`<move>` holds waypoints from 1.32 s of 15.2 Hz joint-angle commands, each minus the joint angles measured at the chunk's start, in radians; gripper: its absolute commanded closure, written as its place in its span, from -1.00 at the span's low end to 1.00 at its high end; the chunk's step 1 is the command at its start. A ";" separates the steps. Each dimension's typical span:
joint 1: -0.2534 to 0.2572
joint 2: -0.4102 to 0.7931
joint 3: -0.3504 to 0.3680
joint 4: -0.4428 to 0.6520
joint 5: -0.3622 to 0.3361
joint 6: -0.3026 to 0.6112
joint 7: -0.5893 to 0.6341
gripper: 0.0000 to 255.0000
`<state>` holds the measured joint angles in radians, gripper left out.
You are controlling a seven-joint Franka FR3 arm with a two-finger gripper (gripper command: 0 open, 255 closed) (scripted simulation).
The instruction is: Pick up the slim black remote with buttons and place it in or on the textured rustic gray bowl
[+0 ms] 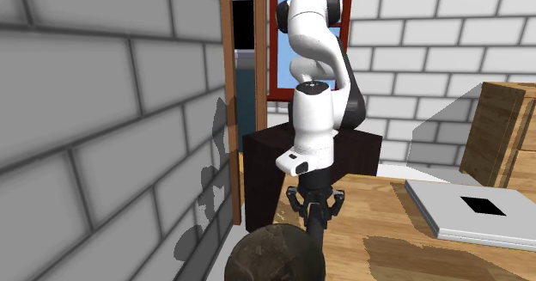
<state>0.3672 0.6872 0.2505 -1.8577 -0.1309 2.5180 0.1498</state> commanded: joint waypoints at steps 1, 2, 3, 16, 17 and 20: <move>-0.003 -0.021 0.005 -0.005 0.005 -0.016 -0.001 1.00; -0.005 -0.032 0.008 -0.007 0.007 -0.025 -0.002 1.00; -0.007 -0.043 0.010 -0.009 0.010 -0.033 -0.003 1.00; -0.030 -0.172 0.040 -0.018 0.045 -0.152 -0.016 1.00; -0.032 -0.181 0.042 -0.017 0.048 -0.162 -0.018 1.00; -0.036 -0.208 0.048 -0.013 0.056 -0.192 -0.021 1.00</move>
<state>0.3312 0.4874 0.2965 -1.8729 -0.0771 2.3362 0.1289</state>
